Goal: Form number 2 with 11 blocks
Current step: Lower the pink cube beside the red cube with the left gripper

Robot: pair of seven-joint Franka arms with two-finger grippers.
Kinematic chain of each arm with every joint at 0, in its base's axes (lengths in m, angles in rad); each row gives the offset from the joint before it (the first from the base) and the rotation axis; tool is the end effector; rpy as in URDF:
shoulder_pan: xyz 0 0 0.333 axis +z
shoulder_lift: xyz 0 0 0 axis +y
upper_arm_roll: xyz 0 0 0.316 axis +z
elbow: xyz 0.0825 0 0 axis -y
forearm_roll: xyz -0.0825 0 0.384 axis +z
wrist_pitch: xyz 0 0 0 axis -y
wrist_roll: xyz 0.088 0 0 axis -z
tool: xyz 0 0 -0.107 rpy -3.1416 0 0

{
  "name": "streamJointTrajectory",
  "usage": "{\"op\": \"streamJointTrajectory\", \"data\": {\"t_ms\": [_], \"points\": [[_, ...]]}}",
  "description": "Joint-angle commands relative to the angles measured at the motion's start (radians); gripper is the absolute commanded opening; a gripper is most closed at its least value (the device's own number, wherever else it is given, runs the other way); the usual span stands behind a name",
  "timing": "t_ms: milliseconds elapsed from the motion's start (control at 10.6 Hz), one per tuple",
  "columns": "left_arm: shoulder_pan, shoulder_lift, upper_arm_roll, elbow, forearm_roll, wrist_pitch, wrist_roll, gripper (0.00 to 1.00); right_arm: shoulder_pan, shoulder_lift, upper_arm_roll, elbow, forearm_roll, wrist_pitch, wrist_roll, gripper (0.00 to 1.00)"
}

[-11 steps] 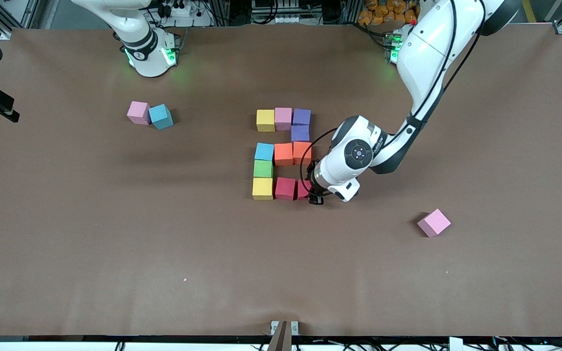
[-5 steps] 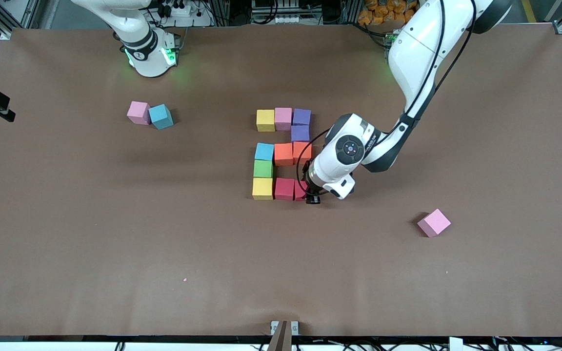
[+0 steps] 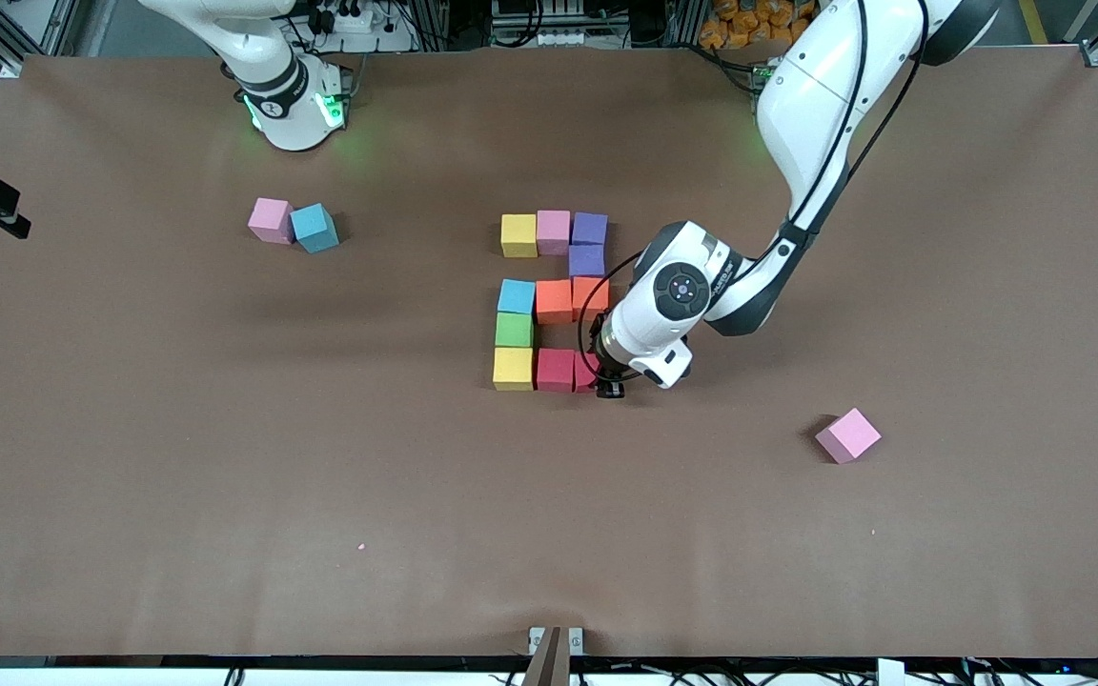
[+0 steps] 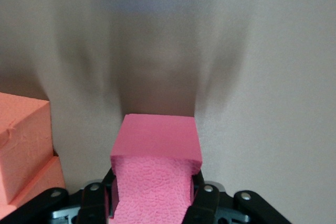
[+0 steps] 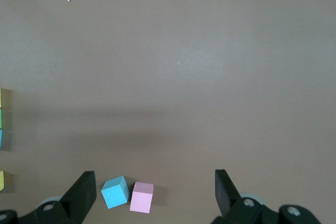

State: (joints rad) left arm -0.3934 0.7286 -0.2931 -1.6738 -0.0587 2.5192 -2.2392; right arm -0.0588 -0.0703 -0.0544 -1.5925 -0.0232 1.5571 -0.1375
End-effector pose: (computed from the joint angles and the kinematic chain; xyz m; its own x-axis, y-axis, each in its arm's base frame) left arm 0.5533 -0.4203 0.2069 -0.1143 0.9590 -0.2595 0.9933 0.1061 -0.0453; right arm 0.5275 -0.0637 0.6512 0.9992 0.0240 0.0318 0.0233 -0.9994 0.0239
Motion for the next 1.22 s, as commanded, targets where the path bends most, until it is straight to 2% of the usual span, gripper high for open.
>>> {"op": "streamJointTrajectory", "data": {"t_ms": [0, 94, 188, 377, 471, 847, 1130], "points": [[-0.030, 0.014, 0.015, 0.017, 0.002, 0.013, -0.011, 0.26, -0.001, 0.011, 0.001, 0.023, 0.000, -0.011, -0.005, 1.00], [-0.030, 0.014, 0.015, 0.019, 0.014, 0.013, -0.011, 0.27, -0.001, 0.011, 0.002, 0.023, 0.000, -0.009, -0.005, 1.00], [-0.030, 0.014, 0.015, 0.019, 0.022, 0.013, -0.007, 0.42, 0.000, 0.011, 0.001, 0.023, 0.002, -0.009, -0.005, 1.00], [-0.032, 0.012, 0.015, 0.016, 0.115, 0.007, -0.005, 1.00, -0.003, 0.011, 0.001, 0.023, 0.002, -0.011, -0.005, 1.00], [-0.035, 0.012, 0.014, 0.016, 0.161, -0.005, -0.010, 1.00, -0.004, 0.011, 0.001, 0.023, 0.002, -0.012, -0.004, 1.00], [-0.035, -0.012, 0.014, 0.016, 0.162, -0.011, -0.011, 1.00, -0.003, 0.011, 0.002, 0.023, 0.002, -0.012, -0.005, 1.00], [-0.025, -0.078, 0.011, 0.017, 0.169, -0.107, -0.003, 1.00, -0.001, 0.011, 0.001, 0.023, 0.002, -0.009, -0.005, 1.00]]}}
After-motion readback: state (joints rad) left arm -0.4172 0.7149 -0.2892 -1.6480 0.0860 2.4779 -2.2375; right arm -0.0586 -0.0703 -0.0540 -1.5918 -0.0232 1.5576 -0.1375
